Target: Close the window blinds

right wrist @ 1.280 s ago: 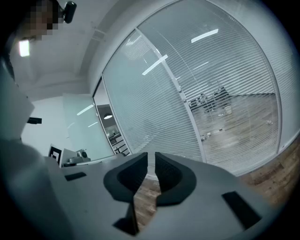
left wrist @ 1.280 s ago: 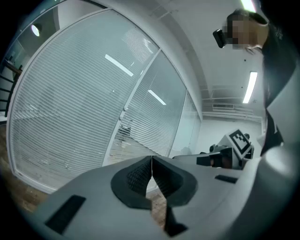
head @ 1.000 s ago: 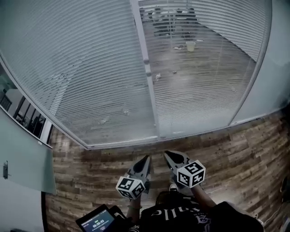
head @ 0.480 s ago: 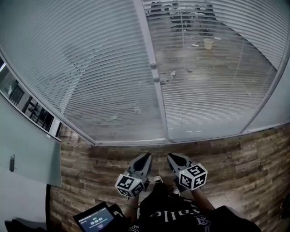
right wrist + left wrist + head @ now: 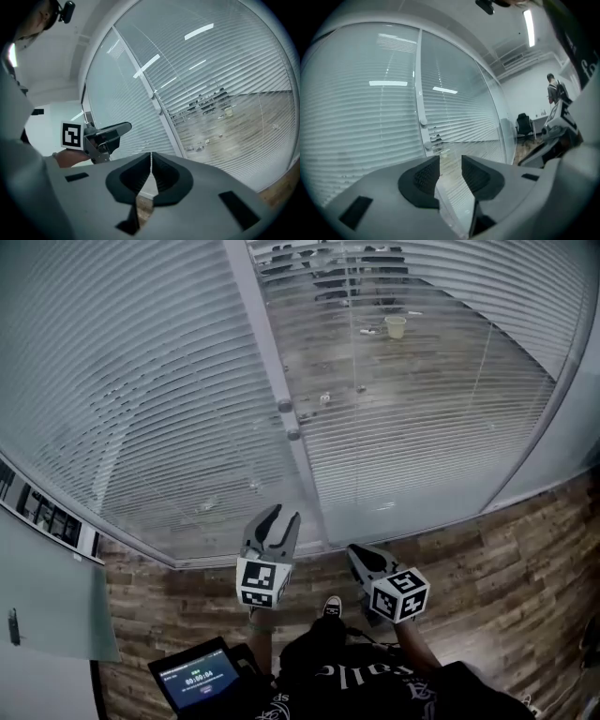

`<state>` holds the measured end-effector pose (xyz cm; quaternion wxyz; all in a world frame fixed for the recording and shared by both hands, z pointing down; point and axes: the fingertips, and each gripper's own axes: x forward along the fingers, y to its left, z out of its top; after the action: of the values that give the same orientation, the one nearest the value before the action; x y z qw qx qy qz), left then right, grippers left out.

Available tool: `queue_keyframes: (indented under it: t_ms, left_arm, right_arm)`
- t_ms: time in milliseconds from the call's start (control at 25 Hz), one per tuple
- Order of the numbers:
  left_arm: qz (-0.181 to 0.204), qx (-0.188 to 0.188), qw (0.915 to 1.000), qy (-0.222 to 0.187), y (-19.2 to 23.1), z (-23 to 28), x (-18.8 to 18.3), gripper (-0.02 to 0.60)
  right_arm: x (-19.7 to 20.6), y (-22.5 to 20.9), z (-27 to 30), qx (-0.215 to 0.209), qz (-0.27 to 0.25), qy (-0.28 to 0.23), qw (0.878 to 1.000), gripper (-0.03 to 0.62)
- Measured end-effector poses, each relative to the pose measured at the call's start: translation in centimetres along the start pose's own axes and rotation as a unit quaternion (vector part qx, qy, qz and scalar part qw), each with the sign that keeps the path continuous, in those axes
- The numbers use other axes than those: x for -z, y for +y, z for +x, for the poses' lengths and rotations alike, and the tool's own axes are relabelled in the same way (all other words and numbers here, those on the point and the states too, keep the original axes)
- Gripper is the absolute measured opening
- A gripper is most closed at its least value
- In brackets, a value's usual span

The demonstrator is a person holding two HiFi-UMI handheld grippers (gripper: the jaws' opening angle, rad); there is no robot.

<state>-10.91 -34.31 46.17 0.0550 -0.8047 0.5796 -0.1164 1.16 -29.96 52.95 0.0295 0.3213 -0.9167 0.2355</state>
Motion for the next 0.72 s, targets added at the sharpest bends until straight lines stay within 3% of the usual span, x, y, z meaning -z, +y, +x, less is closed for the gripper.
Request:
queue_keyframes:
  t_ms: [120, 280, 440, 600, 640, 680, 720]
  left_arm:
    - [0.078, -0.015, 0.9968, -0.003, 3.8, 5.3, -1.7, 0.132]
    - [0.171, -0.027, 0.9847, 0.013, 7.1, 11.0, -3.0, 0.132]
    - [0.277, -0.027, 0.9592, 0.05, 7.8, 15.8, -1.8, 0.132]
    - [0.35, -0.037, 0.9338, 0.065, 8.0, 18.5, -1.4, 0.131]
    - [0.356, -0.042, 0.9316, 0.061, 8.1, 18.6, -1.4, 0.131]
    - [0.34, -0.048, 0.9379, 0.052, 8.1, 18.5, -1.4, 0.132]
    - [0.293, -0.053, 0.9539, 0.037, 8.2, 18.3, -1.6, 0.129]
  right_arm:
    - [-2.8, -1.8, 2.8, 0.021, 0.001, -0.017, 1.0, 0.025]
    - [-4.4, -3.0, 5.5, 0.041, 0.002, -0.025, 0.999, 0.025]
    - [-4.7, -4.2, 6.8, 0.049, 0.008, -0.022, 0.999, 0.025]
    - [-5.0, -5.4, 7.7, 0.056, 0.008, -0.016, 0.998, 0.025]
    - [-5.0, -5.6, 7.9, 0.057, 0.008, -0.017, 0.998, 0.025]
    - [-5.0, -5.7, 8.0, 0.058, 0.009, -0.018, 0.998, 0.025]
    - [-4.9, -5.9, 8.1, 0.06, 0.011, -0.018, 0.998, 0.025]
